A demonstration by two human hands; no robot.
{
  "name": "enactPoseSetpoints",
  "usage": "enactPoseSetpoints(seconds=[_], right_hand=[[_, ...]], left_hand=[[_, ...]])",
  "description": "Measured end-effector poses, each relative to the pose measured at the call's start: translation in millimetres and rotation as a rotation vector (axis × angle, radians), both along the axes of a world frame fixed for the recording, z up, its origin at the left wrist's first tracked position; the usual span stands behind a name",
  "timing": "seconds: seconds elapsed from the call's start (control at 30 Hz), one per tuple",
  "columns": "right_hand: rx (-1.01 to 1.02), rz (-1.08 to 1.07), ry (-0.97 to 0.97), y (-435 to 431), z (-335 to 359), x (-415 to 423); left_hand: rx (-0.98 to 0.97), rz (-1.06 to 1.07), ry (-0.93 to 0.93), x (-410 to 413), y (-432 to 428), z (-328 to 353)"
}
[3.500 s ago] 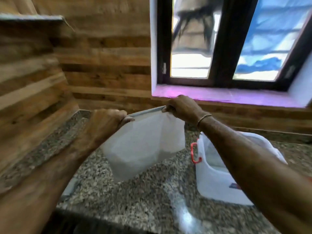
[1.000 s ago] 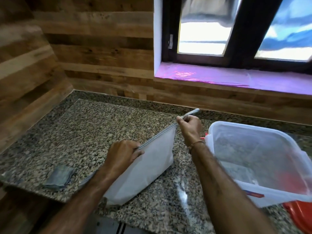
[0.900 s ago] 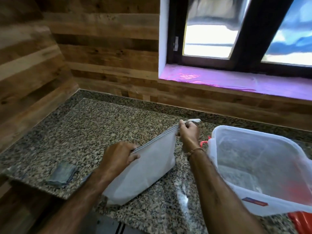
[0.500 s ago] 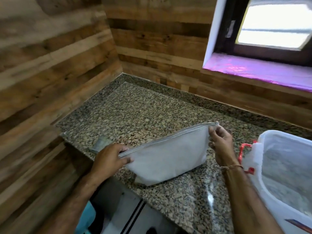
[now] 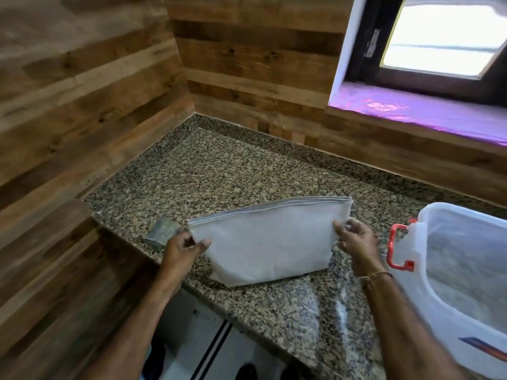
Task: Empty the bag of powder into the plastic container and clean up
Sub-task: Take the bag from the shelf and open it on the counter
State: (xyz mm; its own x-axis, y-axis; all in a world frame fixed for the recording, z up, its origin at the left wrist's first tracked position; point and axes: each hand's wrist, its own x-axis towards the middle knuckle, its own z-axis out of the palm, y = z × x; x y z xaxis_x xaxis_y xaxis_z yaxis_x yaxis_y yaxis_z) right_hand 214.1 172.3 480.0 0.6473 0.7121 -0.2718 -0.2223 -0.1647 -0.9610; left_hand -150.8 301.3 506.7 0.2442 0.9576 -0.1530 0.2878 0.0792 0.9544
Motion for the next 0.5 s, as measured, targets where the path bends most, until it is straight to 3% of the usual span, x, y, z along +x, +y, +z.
enactPoseSetpoints(seconds=[0.17,0.3,0.5], right_hand=[[-0.086,-0.013,-0.047,-5,-6,-10],[-0.135,-0.052,-0.122,0,3,-13],[-0.176,-0.153,0.019,-5,-1,-29]], left_hand=[[0.042,0.07,-0.065,7,1,-20],[0.052,0.128,-0.008,10,19,-25],[0.052,0.084,-0.072,4,32,-22]])
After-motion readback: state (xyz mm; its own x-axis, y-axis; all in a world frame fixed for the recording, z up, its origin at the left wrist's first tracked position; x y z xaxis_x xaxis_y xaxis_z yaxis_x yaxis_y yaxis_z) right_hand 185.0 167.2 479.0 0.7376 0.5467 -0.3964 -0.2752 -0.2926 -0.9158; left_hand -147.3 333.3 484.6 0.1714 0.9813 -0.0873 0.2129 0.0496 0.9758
